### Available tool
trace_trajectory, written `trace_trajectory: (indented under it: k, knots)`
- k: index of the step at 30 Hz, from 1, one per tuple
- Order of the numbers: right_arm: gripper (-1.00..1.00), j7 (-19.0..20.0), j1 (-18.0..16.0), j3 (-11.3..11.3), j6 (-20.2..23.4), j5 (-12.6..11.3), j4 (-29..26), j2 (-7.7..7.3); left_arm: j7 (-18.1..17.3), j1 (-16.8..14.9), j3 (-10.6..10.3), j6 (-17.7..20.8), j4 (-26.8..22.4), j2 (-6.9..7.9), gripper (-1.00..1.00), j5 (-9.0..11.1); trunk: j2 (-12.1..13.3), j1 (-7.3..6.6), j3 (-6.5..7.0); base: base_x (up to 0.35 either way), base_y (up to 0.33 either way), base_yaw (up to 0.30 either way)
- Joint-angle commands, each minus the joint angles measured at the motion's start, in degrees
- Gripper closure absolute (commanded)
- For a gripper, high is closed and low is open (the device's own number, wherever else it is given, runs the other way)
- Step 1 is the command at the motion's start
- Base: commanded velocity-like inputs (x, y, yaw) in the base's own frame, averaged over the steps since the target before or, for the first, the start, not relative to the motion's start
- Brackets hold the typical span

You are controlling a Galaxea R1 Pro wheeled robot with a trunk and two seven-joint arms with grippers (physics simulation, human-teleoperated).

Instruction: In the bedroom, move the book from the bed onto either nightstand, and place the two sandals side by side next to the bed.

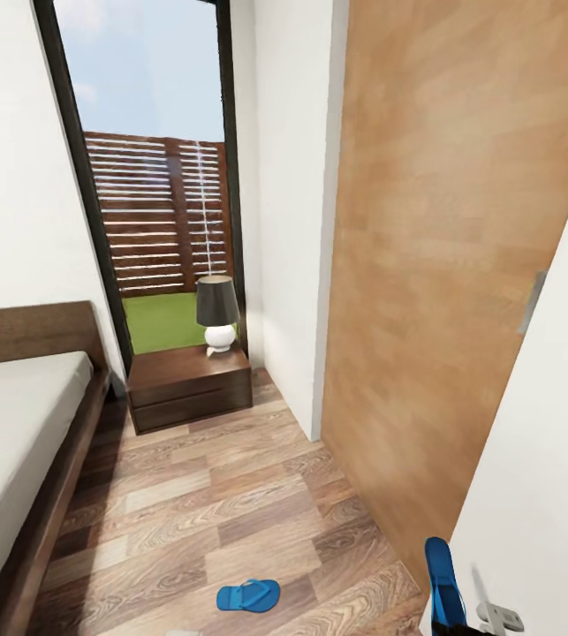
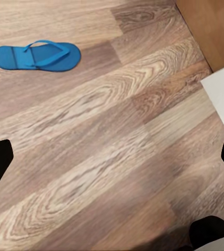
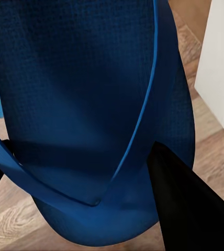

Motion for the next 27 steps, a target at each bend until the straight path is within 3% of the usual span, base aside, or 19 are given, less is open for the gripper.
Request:
trace_trajectory:
  k: [1,7,16,27]
  knots:
    - [1.0,0.25,-0.04,-0.37,0.0,-0.14,0.08,0.0,-0.04,-0.04,-0.48,-0.23,0.06,0.05,-1.0,0.54,-0.03,0.0,-0.06,0.043,-0.023,0.004]
    - [1.0,0.25,-0.05,-0.37,0.0,-0.09,0.08,0.0,-0.04,-0.07,-0.48,-0.23,0.06,0.05,-1.0,0.54,-0.03,0.0,-0.06,0.046,-0.006,0.001]
    - [1.0,0.25,-0.04,-0.37,0.0,-0.09,0.08,0.0,-0.04,-0.07,-0.48,-0.23,0.06,0.05,-1.0,0.54,-0.03,0.0,-0.06,0.242,0.0,0.022]
    - [1.0,0.18,-0.04,-0.37,0.0,-0.08,0.11,0.02,-0.13,-0.04,-0.48,-0.23,0.06,0.05,-1.0,0.54,-0.03,0.0,-0.06,0.024,0.0,0.242]
